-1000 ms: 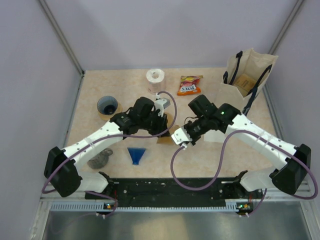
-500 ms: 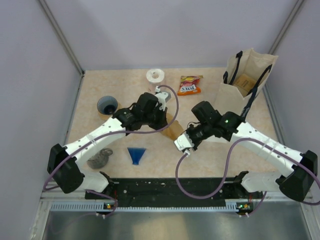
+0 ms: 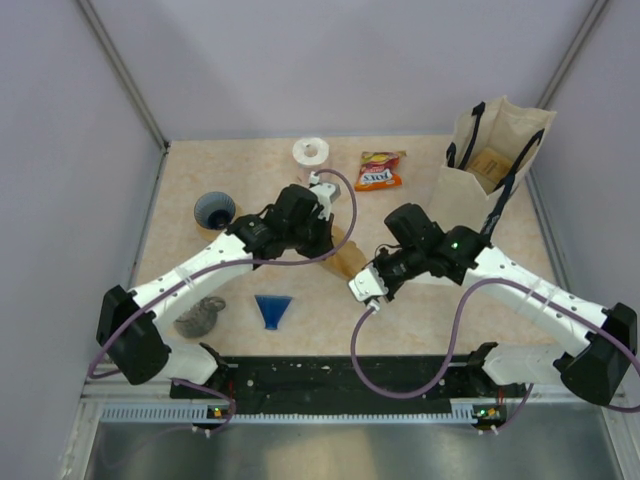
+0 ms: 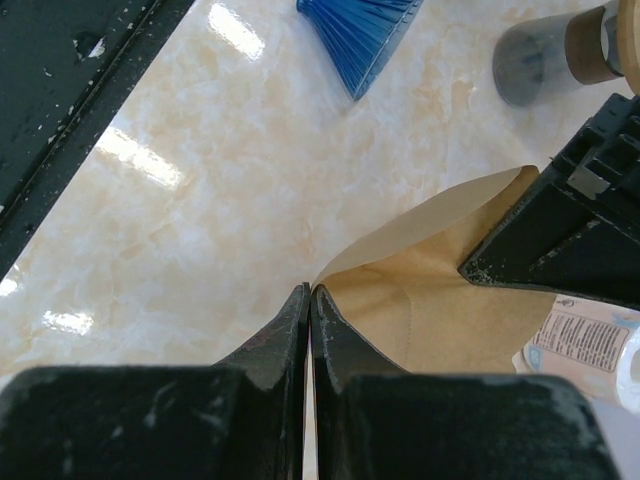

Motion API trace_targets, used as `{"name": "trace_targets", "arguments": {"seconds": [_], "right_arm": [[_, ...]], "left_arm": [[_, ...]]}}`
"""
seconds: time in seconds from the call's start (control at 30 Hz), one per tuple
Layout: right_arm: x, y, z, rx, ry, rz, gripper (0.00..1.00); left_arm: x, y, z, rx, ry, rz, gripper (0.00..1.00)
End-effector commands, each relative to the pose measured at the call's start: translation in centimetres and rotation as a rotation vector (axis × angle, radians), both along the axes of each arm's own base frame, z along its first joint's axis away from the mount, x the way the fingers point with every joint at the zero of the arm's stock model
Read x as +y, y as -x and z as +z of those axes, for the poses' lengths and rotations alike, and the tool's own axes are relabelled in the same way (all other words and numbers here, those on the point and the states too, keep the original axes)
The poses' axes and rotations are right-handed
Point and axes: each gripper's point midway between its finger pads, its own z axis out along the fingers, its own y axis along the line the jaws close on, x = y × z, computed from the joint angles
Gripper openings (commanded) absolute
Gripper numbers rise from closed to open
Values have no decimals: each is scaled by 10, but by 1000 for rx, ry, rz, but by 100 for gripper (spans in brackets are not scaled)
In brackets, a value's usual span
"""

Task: Place the coffee filter in the dripper

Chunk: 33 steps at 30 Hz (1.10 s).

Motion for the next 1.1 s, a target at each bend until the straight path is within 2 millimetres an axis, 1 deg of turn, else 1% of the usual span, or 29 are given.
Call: {"name": "trace_targets", "arguments": {"seconds": [0.0,0.27,0.43,0.47,0.5,0.57,0.6,0.63,0.67,0.7,0.83,0.9,0.93,0.97,1.0,1.07], "right_arm": [[-11,35,-1,113,11,50,0],[-12,35,-2,109,16,51,0],[-13,36,-1,96,8,59,0],[-14,36,0,89,5,65,0],[-13,36,1,86,-1,64,0],[-11,32,1,73,-11,44,0],[-7,28,5,63,-33,27,2],[-4,24,9,51,-60,14,9],[-2,24,11,39,-81,20,19],[0,23,13,22,-101,20,26],[4,14,29,-52,-190,-15,44],[6,10,41,-93,-241,-29,59],[7,9,46,-102,-265,-44,68],[8,6,53,-111,-300,-70,99],[9,2,58,-119,-333,-99,99],[11,-8,76,-156,-432,-170,99]], "left_arm": [[25,-44,19,-107,-40,171,0],[23,-44,18,-86,-42,162,0],[29,-44,18,-72,-50,186,0],[30,-43,17,-59,-55,188,0],[26,-40,21,-54,-46,164,0],[16,-27,27,-31,-5,79,0],[15,-25,29,-34,0,62,0],[17,-23,32,-39,4,59,0],[18,-21,34,-45,5,56,0],[20,-18,37,-51,9,48,0],[21,-9,48,-95,47,12,0],[26,-12,52,-121,44,36,0],[30,-15,53,-136,32,60,0],[35,-19,53,-147,12,93,0],[40,-22,54,-157,-3,116,0],[47,-28,55,-172,-32,156,0]]}}
